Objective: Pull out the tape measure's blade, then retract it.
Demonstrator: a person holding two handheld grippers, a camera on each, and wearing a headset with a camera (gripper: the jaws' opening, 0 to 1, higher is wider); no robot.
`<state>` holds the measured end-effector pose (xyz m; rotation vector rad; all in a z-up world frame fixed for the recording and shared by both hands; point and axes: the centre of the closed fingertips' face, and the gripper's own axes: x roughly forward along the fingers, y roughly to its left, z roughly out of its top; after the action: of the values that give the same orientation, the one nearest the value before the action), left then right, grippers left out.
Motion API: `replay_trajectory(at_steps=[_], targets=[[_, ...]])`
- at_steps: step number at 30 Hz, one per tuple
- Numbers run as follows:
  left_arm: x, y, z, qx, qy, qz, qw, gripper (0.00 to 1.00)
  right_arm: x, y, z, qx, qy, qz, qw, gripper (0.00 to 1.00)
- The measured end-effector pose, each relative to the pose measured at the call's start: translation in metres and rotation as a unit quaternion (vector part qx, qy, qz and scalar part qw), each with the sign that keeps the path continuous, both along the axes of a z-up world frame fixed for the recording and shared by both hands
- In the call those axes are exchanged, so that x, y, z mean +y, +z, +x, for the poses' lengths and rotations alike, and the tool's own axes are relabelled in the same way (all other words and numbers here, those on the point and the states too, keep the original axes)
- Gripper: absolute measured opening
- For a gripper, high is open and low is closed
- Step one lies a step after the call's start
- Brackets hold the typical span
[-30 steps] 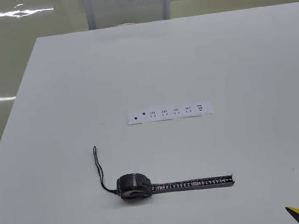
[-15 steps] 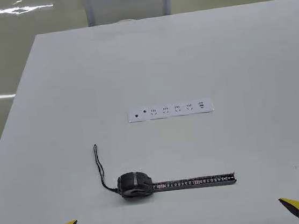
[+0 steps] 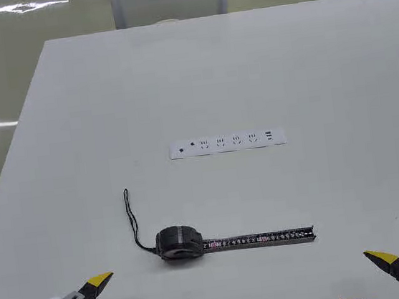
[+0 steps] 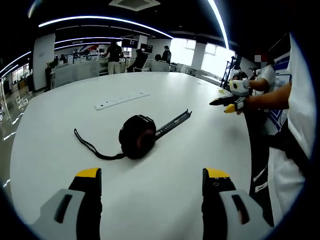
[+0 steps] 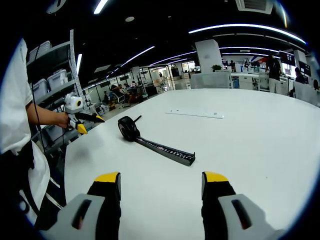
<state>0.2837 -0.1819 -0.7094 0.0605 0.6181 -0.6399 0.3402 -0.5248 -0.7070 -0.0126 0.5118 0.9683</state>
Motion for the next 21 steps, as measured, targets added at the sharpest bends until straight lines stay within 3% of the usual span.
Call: replay_trajectory(at_steps=[12,21], targets=[[-0.003,-0.005,0.010,0.006,-0.018,0.007,0.9998,0.81,0.001,-0.004,0.009,-0.004,0.021,-0.011,0.9997,0.65],[-0.012,-0.010,0.018,0.013,-0.006,0.001,0.9999,0.81,0.001,-0.009,0.016,-0.001,0.024,-0.014,0.9996,0.65]])
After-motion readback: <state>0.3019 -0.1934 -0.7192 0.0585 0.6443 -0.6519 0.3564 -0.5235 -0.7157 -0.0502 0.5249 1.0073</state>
